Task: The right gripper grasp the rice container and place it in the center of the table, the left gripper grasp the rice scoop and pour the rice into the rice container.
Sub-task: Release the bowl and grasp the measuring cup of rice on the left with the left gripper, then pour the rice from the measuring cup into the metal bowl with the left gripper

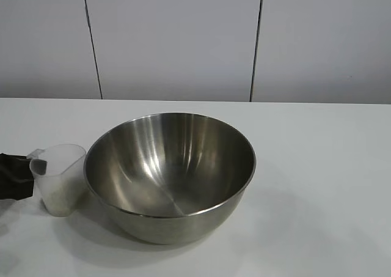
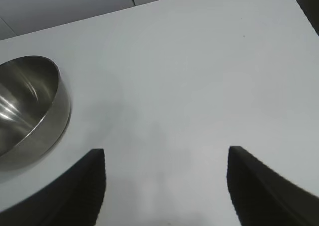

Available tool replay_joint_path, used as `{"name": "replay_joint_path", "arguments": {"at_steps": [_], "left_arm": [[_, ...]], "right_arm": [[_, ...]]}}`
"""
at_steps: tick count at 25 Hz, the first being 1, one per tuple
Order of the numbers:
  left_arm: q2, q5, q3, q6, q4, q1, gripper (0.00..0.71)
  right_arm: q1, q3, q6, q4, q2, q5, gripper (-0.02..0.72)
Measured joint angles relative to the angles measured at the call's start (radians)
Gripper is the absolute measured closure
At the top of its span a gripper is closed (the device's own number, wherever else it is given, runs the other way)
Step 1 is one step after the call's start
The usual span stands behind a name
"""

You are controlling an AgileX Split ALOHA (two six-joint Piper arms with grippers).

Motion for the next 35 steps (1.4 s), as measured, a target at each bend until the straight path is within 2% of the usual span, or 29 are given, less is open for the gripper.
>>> {"name": "replay_joint_path", "arguments": {"at_steps": [2,4,10,14,17,20,23,26,29,31,35], "left_arm": [[0.0,0.0,0.0,0.0,0.006,0.0,0.669],[0.0,0.0,0.0,0.0,0.006,0.0,0.694],[-0.057,0.014,0.0,-0.02,0.006,0.0,0.702],[-0.208,0.032,0.0,-0.02,0.008,0.0,0.702],[-0.341,0.111,0.0,-0.016,0.033,0.0,0.702],[-0.485,0.202,-0.002,-0.005,0.118,-0.005,0.702],[-0.597,0.373,-0.037,0.017,0.167,-0.077,0.702],[-0.658,0.573,-0.094,0.094,0.154,-0.209,0.702],[-0.665,0.764,-0.17,0.226,0.063,-0.352,0.702],[-0.655,0.865,-0.218,0.351,-0.025,-0.425,0.702],[-0.628,0.987,-0.296,0.614,-0.181,-0.538,0.702]], "right_arm": [[0.0,0.0,0.0,0.0,0.0,0.0,0.231],[0.0,0.0,0.0,0.0,0.0,0.001,0.231],[0.0,0.0,0.0,0.0,0.0,0.0,0.231],[0.0,0.0,0.0,0.0,0.0,0.0,0.231],[0.0,0.0,0.0,0.0,0.0,0.0,0.231],[0.0,0.0,0.0,0.0,0.0,0.0,0.231],[0.0,0.0,0.0,0.0,0.0,0.0,0.231],[0.0,0.0,0.0,0.0,0.0,0.0,0.231],[0.0,0.0,0.0,0.0,0.0,0.0,0.231],[0.0,0.0,0.0,0.0,0.0,0.0,0.231],[0.0,0.0,0.0,0.0,0.0,0.0,0.231]]}}
